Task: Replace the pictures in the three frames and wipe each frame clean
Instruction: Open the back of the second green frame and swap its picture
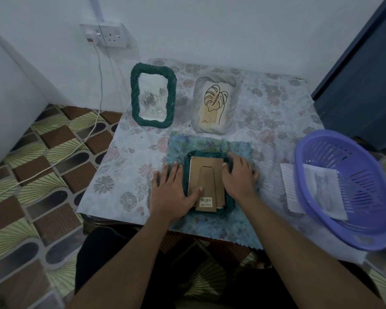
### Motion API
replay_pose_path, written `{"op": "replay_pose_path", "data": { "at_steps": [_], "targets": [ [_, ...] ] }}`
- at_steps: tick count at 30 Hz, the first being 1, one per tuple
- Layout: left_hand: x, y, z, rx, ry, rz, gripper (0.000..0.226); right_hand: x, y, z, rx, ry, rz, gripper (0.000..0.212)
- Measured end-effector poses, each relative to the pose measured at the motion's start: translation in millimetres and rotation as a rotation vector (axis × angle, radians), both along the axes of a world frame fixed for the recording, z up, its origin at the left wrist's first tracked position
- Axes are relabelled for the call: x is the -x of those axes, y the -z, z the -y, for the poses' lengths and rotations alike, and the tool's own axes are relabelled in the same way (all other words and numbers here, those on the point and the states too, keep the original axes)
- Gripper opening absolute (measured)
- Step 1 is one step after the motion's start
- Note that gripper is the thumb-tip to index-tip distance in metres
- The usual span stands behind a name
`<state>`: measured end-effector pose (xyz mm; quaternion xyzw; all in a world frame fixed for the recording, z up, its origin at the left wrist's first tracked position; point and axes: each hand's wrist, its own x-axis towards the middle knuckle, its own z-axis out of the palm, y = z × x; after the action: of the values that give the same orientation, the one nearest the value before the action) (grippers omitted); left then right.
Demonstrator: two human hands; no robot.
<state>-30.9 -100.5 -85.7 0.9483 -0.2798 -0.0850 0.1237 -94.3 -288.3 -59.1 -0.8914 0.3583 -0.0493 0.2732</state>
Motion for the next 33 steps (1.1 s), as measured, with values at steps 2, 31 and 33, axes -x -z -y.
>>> {"op": "replay_pose_path", "data": {
  "at_steps": [2,31,33],
  "targets": [
    [-0.1,0.2,0.4,-0.004,-0.002,-0.001,0.1,15.2,2.2,-7.1,0.069,-0.124,0.013,0.047],
    [25.0,8.8,-26.5,0.303,0.277,0.244,0.04,67.1,25.3,-23.3,0.236,-0.387,-0.128,0.064],
    [30.0,8.1,-36.6,0.254,0.287,0.237,0.043,66.9,24.2,-23.8,0.228,-0.387,-0.13,0.063]
  ]
}}
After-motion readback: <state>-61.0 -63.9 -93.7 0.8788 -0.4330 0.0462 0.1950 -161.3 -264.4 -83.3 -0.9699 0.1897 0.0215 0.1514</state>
